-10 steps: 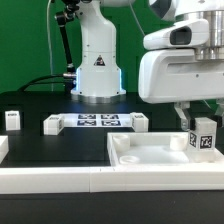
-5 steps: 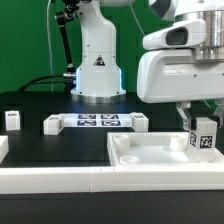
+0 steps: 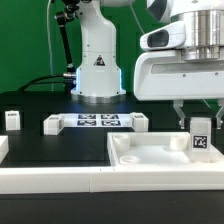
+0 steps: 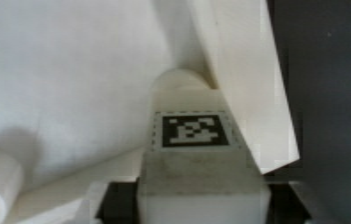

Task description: Assemble square table

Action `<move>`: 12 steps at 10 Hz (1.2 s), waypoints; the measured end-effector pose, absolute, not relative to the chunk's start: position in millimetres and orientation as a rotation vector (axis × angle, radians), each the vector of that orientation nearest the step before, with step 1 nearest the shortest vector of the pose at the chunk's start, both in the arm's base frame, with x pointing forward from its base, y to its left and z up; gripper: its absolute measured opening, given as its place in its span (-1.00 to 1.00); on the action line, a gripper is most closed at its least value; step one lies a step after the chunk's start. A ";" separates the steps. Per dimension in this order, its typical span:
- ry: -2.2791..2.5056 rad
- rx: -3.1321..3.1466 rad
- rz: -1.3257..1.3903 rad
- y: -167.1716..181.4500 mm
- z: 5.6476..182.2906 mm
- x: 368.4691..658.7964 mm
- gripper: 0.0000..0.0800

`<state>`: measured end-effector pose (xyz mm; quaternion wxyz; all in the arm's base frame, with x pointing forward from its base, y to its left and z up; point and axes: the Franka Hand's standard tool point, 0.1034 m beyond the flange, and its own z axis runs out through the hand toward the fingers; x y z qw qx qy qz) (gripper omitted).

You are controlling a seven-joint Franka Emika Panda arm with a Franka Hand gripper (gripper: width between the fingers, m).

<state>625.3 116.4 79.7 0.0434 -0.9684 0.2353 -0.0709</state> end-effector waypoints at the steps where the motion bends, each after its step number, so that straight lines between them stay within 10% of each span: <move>1: 0.829 -2.924 -0.208 116.3 79.7 625.1 -0.27; 12: 1.966 -2.237 -0.079 120.4 79.6 623.2 -0.26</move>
Offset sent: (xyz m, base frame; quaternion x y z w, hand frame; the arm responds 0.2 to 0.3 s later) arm 0.0005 0.0027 -0.0116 -0.0464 -0.0191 0.2848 0.9573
